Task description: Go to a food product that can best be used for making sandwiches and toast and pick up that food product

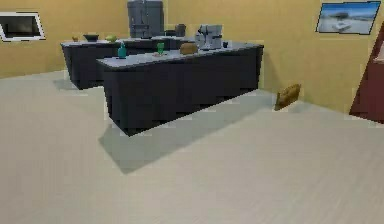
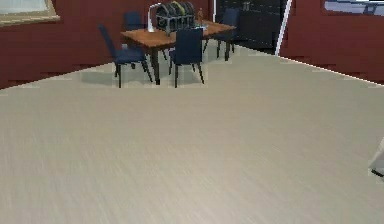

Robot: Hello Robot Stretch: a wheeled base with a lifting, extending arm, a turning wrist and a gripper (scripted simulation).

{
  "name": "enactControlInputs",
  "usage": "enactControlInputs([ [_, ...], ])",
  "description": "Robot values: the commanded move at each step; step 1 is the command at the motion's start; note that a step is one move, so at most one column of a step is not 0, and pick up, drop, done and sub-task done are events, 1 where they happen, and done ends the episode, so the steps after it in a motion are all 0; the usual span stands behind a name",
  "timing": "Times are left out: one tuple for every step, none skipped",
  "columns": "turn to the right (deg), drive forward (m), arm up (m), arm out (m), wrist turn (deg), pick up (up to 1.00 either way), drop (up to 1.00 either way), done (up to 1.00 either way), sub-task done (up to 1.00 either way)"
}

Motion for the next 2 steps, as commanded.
enactControlInputs([
  [0.0, 1.0, 0.0, 0.0, 0.0, 0.0, 0.0, 0.0, 0.0],
  [3.0, 0.0, 0.0, 0.0, 0.0, 0.0, 0.0, 0.0, 0.0],
])
